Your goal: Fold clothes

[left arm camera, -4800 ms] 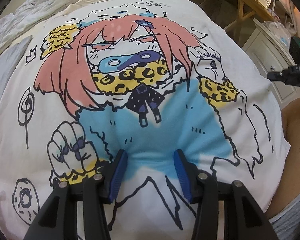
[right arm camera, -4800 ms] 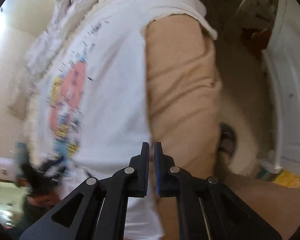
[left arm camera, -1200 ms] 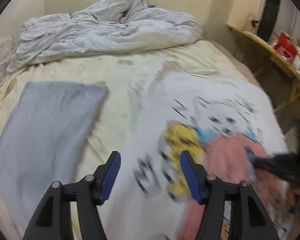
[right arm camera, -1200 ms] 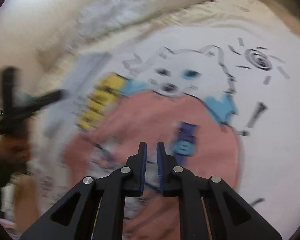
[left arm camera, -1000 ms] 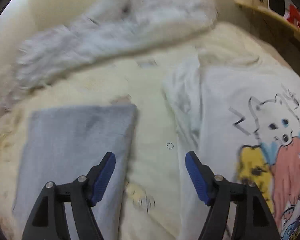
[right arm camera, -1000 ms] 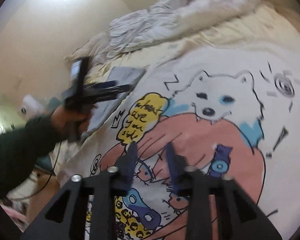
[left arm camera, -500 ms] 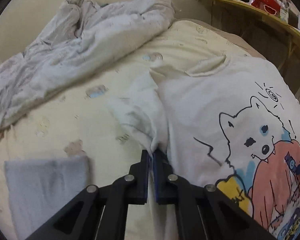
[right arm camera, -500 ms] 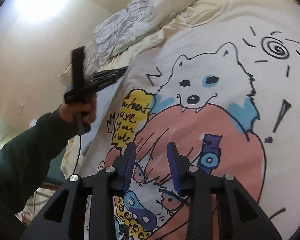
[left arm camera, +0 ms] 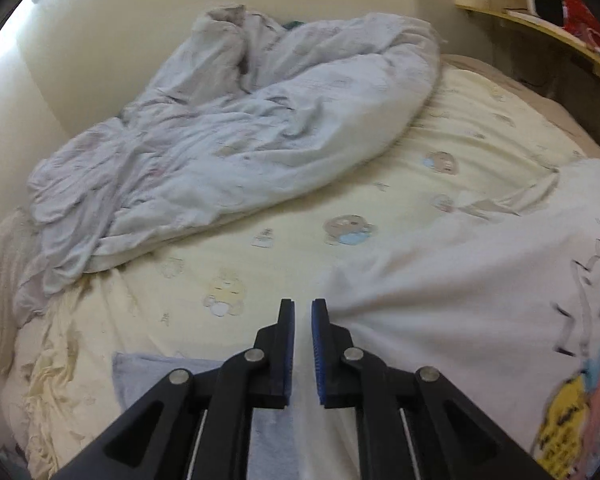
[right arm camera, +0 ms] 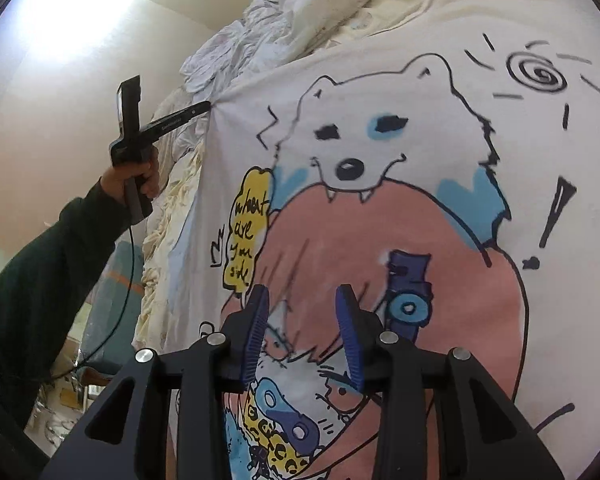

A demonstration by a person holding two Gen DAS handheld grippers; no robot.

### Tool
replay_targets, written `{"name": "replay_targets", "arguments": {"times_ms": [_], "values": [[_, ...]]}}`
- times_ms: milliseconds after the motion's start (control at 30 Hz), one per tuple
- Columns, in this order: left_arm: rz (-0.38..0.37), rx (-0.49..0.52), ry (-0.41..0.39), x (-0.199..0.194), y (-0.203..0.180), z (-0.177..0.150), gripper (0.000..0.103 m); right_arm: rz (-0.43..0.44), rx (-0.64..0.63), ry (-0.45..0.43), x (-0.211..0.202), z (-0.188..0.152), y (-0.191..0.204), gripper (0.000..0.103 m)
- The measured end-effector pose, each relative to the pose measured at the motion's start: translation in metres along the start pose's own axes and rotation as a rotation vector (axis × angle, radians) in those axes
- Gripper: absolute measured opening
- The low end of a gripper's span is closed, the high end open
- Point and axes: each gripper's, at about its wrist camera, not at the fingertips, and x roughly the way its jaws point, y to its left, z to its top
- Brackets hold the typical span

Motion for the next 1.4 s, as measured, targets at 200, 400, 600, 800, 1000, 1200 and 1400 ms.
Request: {"name": "replay_targets", "arguments": {"times_ms": [200,400,600,800,1000,1200,1400], "values": [[-0.149,-0.103,0.112,0.001,0.031,-0.034,0.045,0.013,0.05,0.012,-0.003,0.0,-0.008,0.041],[-0.255,-0.242,0.22,-0.012,0.044,-0.109,0.053,0.021,0.059,0.018,-0.006,-0.001,-0.008,0.043],[-0.312,-0.376,0.284,0.002,0.03,-0.153,0.052,0.019,0.096,0.034,-0.002,-0.005,-0.015,0.044],[-0.208,-0.316,0.113,-0.031,0.022,-0.134,0.002,0.008,0.108,0.041,-0.003,-0.005,-0.018,0.045],[-0.01,-0.203,-0.008,-0.065,0.057,-0.079,0.002,0.014,0.115,0.053,-0.002,-0.006,-0.018,0.047],[0.208,-0.046,-0.011,-0.044,0.107,-0.015,0.002,0.016,0.123,0.062,-0.002,-0.004,-0.022,0.047],[0.354,0.067,0.063,0.014,0.121,0.012,0.002,0.018,0.125,0.071,0.001,-0.003,-0.026,0.047]]}}
